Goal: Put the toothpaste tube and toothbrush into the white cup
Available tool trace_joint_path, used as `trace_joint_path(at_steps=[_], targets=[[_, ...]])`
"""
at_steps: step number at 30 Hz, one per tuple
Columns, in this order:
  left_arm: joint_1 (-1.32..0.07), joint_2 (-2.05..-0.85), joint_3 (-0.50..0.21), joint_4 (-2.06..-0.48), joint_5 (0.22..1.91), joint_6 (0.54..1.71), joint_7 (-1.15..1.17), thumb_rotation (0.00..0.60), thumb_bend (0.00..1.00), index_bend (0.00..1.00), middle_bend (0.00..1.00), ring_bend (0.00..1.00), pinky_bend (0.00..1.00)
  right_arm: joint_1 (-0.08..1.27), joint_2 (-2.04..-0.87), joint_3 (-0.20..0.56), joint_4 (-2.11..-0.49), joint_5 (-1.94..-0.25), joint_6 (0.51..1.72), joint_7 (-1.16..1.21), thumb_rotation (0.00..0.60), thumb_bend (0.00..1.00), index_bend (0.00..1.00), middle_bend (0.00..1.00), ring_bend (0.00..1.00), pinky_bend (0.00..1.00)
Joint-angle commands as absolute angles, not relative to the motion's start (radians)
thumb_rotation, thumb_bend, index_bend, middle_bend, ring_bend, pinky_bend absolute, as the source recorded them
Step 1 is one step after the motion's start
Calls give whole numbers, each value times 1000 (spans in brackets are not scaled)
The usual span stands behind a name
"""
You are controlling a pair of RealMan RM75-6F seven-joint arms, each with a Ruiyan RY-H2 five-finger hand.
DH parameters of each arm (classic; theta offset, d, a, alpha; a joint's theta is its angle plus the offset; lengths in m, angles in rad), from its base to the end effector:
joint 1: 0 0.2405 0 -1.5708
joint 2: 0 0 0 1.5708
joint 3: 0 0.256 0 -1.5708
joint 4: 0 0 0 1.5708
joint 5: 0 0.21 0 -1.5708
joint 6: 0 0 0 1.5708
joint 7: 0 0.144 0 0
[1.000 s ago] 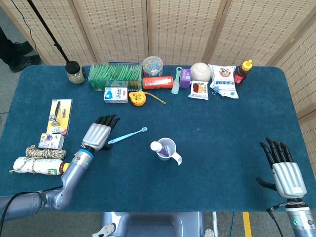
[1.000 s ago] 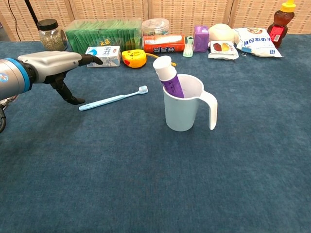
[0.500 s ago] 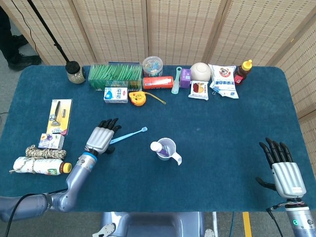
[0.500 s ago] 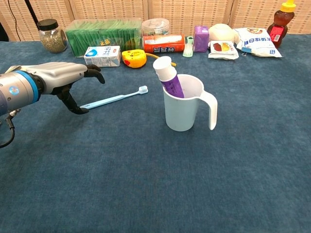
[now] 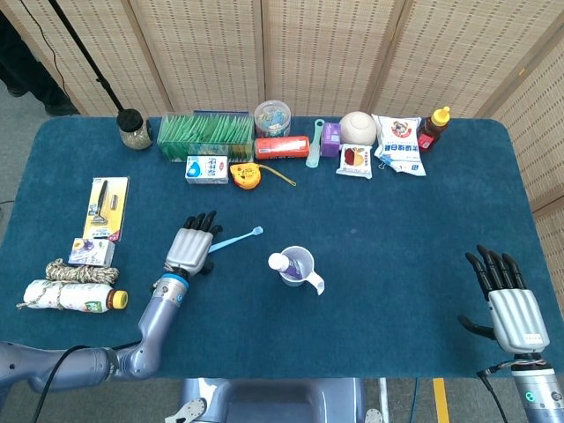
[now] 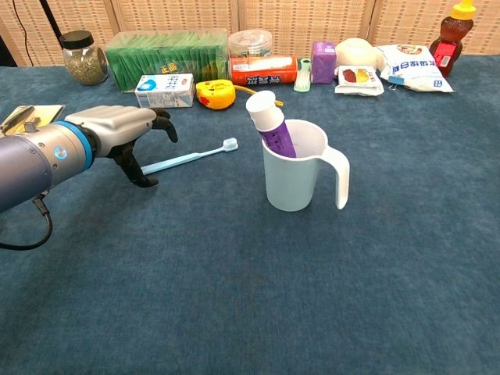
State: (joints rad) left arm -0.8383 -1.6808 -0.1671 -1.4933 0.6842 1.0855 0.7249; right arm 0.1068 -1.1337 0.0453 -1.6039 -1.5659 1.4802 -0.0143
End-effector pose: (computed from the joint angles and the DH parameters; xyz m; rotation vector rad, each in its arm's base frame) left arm -0.1391 0.3402 -0.0508 -1.7818 -0.9766 -0.6538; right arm -0.2992 -0.1863 0.1502 1.4614 -0.8626 0.9459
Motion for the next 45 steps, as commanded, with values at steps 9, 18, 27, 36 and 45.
trace_joint_path(at_steps=[9,18,27,36,45], targets=[[-850,-1711,-193,-1471,643,1100,739,600,251,227,0,0,84,108,-1134,41,-1607,-1573,1478,-15,600,0,0,0,0,0],[-850,-1727,-202,-1411,652,1089,721,600,254,227,0,0,84,110,-1135,41,-1604,-1567,1470,-15,600,0,0,0,0,0],[-849,-1725,-220,-1323,670,1045,671,600,258,227,0,0,84,113,-1138,41,-1604,-1562,1462,-20,600,0,0,0,0,0],[-843,-1697,-215,-1315,717,977,607,600,259,231,0,0,84,115,-1139,44,-1605,-1557,1460,-23,600,0,0,0,0,0],[-843,-1676,-188,-1390,803,982,593,600,263,264,0,0,84,114,-1137,40,-1608,-1563,1463,-21,600,0,0,0,0,0]])
